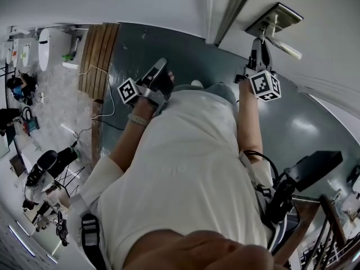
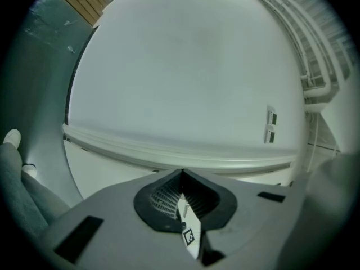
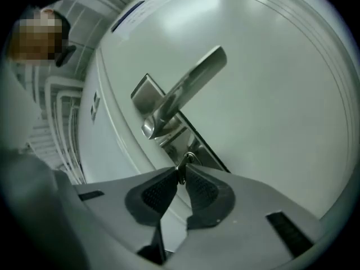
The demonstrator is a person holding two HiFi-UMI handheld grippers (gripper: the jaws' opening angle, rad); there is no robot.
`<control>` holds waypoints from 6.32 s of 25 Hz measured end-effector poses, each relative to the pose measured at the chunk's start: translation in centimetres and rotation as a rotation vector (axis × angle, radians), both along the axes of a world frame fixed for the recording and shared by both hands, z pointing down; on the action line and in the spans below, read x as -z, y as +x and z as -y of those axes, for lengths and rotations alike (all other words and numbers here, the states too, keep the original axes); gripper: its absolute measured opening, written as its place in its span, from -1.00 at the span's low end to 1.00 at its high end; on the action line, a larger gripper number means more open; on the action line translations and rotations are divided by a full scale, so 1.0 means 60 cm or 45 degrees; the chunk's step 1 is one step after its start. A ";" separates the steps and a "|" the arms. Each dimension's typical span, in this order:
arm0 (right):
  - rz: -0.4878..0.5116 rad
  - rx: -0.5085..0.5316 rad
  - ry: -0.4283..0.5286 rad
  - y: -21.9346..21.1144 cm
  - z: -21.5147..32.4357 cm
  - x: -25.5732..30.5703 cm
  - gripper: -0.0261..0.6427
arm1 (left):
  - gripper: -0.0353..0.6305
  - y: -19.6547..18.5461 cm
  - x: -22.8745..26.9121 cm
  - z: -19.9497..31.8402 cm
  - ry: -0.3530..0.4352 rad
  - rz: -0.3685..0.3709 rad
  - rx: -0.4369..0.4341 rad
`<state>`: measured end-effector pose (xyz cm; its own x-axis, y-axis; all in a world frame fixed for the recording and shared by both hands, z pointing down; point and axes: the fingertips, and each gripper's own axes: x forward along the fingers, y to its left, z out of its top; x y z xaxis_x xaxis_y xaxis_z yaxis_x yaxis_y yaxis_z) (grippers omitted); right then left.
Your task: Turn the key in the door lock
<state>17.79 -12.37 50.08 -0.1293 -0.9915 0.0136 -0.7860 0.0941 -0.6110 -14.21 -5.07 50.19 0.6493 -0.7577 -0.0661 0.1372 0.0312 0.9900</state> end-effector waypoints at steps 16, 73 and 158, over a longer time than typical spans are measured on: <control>0.210 0.097 0.011 -0.008 -0.002 0.007 -0.75 | -0.88 -0.002 0.004 0.001 -0.024 -0.050 0.037; 1.666 0.218 0.121 0.015 -0.006 -0.006 -0.66 | -0.88 -0.004 0.006 0.005 -0.059 -0.036 0.073; -1.515 0.300 -0.308 -0.013 -0.042 -0.009 -0.60 | -0.88 -0.017 -0.029 -0.001 -0.132 -0.189 0.144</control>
